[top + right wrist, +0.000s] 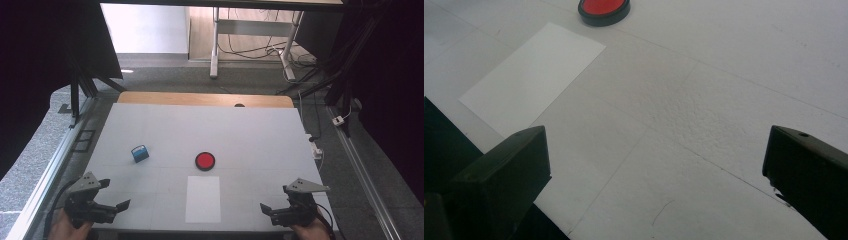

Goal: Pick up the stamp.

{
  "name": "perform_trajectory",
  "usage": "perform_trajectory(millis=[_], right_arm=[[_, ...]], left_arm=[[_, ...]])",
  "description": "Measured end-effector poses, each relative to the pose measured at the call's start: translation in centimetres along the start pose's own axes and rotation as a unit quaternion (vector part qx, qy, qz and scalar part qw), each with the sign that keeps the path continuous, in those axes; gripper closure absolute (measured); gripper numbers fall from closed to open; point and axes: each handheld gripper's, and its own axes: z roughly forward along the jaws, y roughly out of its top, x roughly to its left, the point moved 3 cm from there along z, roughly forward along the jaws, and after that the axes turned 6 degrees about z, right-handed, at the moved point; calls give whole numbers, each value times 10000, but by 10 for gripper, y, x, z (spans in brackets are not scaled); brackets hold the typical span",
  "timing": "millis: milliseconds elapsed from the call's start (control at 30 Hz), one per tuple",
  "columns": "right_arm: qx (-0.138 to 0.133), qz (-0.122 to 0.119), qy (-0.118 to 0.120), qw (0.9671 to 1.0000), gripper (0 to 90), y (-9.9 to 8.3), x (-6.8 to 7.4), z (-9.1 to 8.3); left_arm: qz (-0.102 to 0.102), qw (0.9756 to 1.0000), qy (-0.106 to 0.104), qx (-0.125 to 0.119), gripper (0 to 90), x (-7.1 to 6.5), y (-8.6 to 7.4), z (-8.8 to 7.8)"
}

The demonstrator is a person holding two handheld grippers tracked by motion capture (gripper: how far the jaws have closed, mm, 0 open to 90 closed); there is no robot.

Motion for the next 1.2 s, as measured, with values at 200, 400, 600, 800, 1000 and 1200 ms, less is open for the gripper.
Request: perform_trajectory(millis=[200,400,600,800,1000,1200], right_arm=[[5,-15,23,10000,0,0,0,0],[-3,25,-4,10000,0,0,0,0],[-17,29,21,10000,0,0,0,0],[-20,59,56,10000,0,0,-1,0],[5,-8,45,10000,0,0,0,0],[7,-8,57,10000,0,0,0,1]], left_arm=[[-48,10000,13,32,0,5,5,12],[-64,10000,10,38,0,10,10,20],[-40,9999,37,162,0,17,17,29],[-124,9997,67,210,0,27,20,35],[-185,9993,217,246,0,38,24,39],[-219,9988,319,316,0,50,31,46]])
